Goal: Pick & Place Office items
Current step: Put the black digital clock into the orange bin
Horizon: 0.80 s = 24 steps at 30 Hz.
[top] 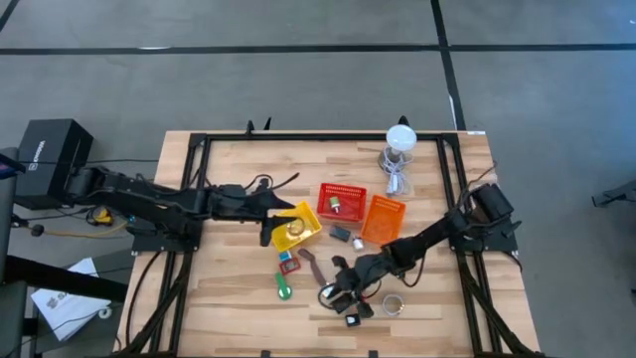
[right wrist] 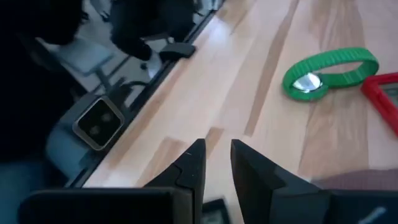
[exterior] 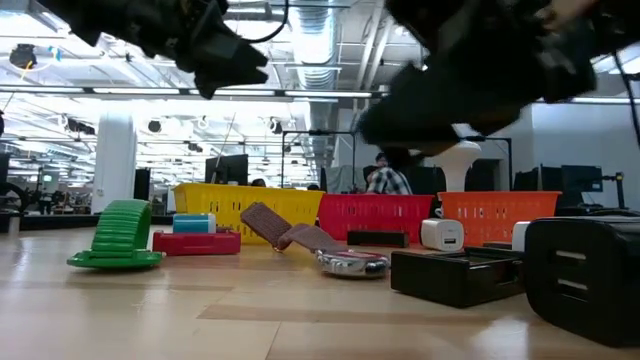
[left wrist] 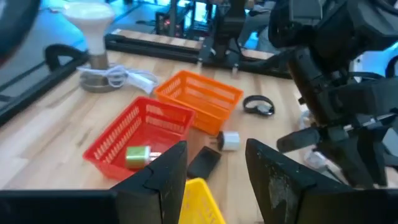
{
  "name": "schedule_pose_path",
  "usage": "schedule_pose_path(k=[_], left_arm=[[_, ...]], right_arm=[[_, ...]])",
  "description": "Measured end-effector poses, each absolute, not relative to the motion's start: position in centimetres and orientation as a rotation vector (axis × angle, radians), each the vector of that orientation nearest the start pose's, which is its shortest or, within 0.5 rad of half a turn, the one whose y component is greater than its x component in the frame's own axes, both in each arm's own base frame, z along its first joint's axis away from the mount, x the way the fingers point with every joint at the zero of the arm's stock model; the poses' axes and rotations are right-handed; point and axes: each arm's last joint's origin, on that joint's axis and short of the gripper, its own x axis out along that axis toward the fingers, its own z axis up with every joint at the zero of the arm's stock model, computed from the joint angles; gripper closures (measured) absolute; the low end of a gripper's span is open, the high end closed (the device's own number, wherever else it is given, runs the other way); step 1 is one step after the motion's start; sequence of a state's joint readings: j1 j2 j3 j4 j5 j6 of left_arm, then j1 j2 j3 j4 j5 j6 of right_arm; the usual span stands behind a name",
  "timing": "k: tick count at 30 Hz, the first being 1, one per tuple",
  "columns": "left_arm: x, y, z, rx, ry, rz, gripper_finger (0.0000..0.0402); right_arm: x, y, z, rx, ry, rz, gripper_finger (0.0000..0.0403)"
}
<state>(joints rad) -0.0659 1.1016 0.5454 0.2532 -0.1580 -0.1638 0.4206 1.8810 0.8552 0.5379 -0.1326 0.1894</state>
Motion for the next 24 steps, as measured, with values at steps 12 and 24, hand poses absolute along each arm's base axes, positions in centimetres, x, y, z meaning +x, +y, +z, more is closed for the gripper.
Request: schedule_pose_path(k=[12,24], left_arm=[[23.3,-1.4,23.2,-0.129,0.284,0.087,0.0244],[23.3,-1.4,23.2,-0.129,0.284,0.086,0.0244]], right_arm=[[34.5,17.9,16.0,-0.237,0.739,0.570,0.0335],[34.7,17.1,16.4,-0.183,0.875,0.485,0.0298]])
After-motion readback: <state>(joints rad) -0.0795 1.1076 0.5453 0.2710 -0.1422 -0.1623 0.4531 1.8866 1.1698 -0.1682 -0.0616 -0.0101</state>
